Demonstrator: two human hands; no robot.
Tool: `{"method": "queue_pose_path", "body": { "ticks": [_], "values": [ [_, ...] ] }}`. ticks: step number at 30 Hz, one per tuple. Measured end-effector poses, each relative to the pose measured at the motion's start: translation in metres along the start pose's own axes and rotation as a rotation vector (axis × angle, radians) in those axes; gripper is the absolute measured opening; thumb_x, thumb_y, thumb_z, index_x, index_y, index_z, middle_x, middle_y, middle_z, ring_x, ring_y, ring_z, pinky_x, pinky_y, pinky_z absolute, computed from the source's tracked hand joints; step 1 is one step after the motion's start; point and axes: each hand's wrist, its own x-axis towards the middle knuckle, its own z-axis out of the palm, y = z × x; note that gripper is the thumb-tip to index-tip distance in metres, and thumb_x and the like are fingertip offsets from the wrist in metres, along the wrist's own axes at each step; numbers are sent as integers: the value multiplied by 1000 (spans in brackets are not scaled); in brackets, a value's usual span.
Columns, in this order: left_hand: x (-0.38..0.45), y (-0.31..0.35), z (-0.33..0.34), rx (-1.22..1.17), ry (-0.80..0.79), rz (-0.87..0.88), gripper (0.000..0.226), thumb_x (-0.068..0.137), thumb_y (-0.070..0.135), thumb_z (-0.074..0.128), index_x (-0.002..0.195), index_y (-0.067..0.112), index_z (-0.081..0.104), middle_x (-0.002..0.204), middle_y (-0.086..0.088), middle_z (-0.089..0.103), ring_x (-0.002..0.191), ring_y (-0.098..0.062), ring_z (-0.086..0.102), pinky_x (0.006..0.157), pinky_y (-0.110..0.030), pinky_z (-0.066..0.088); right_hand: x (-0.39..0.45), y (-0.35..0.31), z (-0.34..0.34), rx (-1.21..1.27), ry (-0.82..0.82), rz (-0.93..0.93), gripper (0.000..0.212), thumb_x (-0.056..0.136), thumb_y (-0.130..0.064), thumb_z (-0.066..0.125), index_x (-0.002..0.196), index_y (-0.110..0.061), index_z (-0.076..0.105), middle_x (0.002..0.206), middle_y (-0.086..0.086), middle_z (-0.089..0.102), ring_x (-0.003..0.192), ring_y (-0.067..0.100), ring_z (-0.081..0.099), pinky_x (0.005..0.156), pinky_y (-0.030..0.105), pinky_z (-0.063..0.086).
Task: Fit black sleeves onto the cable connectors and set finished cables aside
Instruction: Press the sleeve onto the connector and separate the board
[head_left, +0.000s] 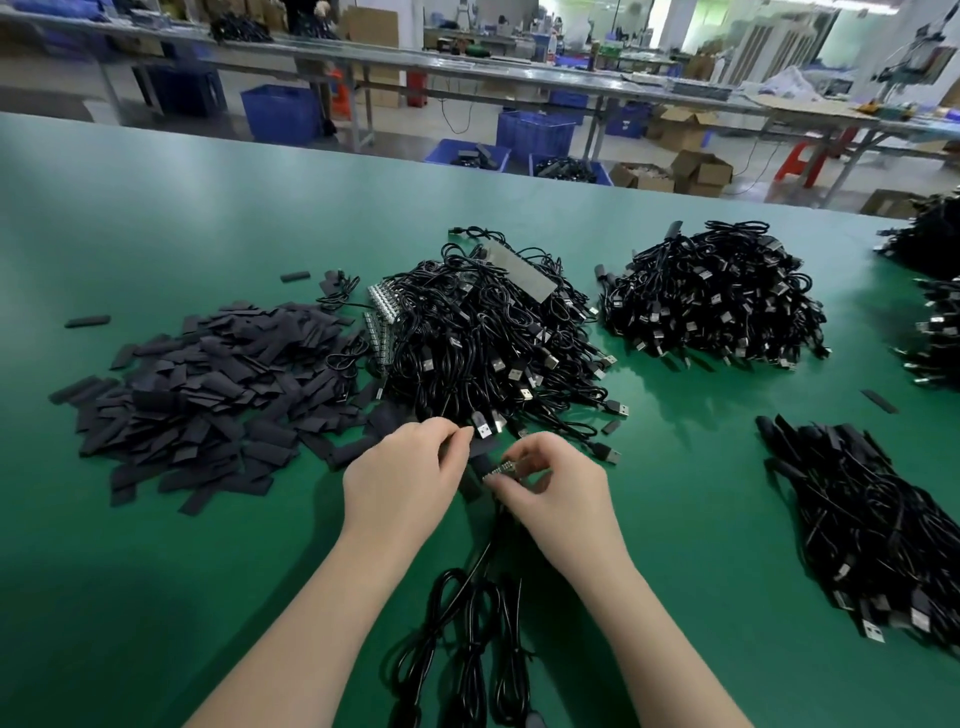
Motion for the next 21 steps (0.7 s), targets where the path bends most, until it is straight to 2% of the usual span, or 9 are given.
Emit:
{"method": "queue_pose_path", "body": {
  "ticks": [2, 4, 5, 7, 8, 10, 12, 16, 21],
  "values": [
    [-1, 1, 0, -216, -44, 44, 36, 91, 61, 42, 90, 38, 69, 74, 19, 63, 67, 1, 58, 50, -22, 45, -3, 2, -4, 198, 61, 28, 18, 79, -29, 81, 82, -35, 64, 72, -11, 67, 56, -2, 53, 54, 11, 40],
    [-1, 3, 0, -512, -159, 38, 33, 82, 66, 49, 86, 43, 71, 79, 23, 68, 75, 4, 63, 60, -17, 50, -5, 3, -6, 349, 90, 52, 15, 81, -30, 80, 83, -36, 66, 72, -9, 69, 51, 1, 49, 51, 14, 40],
    [-1, 5, 0, -629, -220, 24, 26, 81, 64, 55, 84, 45, 72, 81, 24, 70, 77, 4, 65, 64, -14, 50, -6, 4, -8, 396, 101, 62, 15, 81, -29, 80, 84, -36, 67, 72, -7, 70, 53, 3, 51, 52, 18, 43],
    [-1, 8, 3, -798, -300, 2, 5, 83, 47, 69, 81, 45, 74, 83, 18, 73, 80, -1, 69, 71, -14, 52, -7, 6, -9, 463, 107, 86, 14, 83, -25, 79, 87, -35, 70, 74, -1, 71, 58, 8, 55, 60, 29, 50],
    [0, 8, 4, -860, -315, -3, 6, 83, 36, 74, 81, 42, 75, 84, 14, 74, 81, -3, 70, 73, -15, 52, -7, 6, -10, 484, 98, 95, 14, 84, -23, 78, 91, -34, 72, 75, 1, 71, 61, 9, 57, 64, 32, 53],
    [0, 7, 5, -918, -316, -23, 11, 81, 24, 78, 81, 34, 77, 85, 9, 75, 80, -7, 71, 72, -15, 52, -8, 7, -11, 505, 88, 113, 15, 85, -21, 77, 95, -31, 74, 76, 0, 73, 65, 7, 62, 68, 29, 55],
    [-1, 8, 5, -939, -299, -43, 12, 81, 21, 78, 81, 33, 77, 84, 9, 75, 79, -6, 71, 71, -14, 52, -7, 7, -11, 504, 101, 127, 11, 84, -19, 78, 88, -30, 77, 78, -9, 75, 69, 4, 68, 68, 21, 55],
    [-4, 13, 6, -983, -296, -65, 21, 83, 20, 76, 80, 41, 76, 84, 10, 75, 79, -4, 70, 70, -12, 51, -7, 7, -9, 471, 166, 100, 9, 84, -19, 77, 85, -27, 77, 79, -14, 75, 75, 3, 69, 70, 15, 53],
    [-4, 14, 6, -1008, -360, -100, 12, 82, 18, 77, 83, 30, 78, 84, 7, 76, 78, -3, 71, 68, -11, 50, -7, 6, -12, 472, 179, 84, 10, 81, -19, 80, 83, -28, 77, 80, -16, 75, 76, 0, 69, 70, 11, 51]
  ]
}}
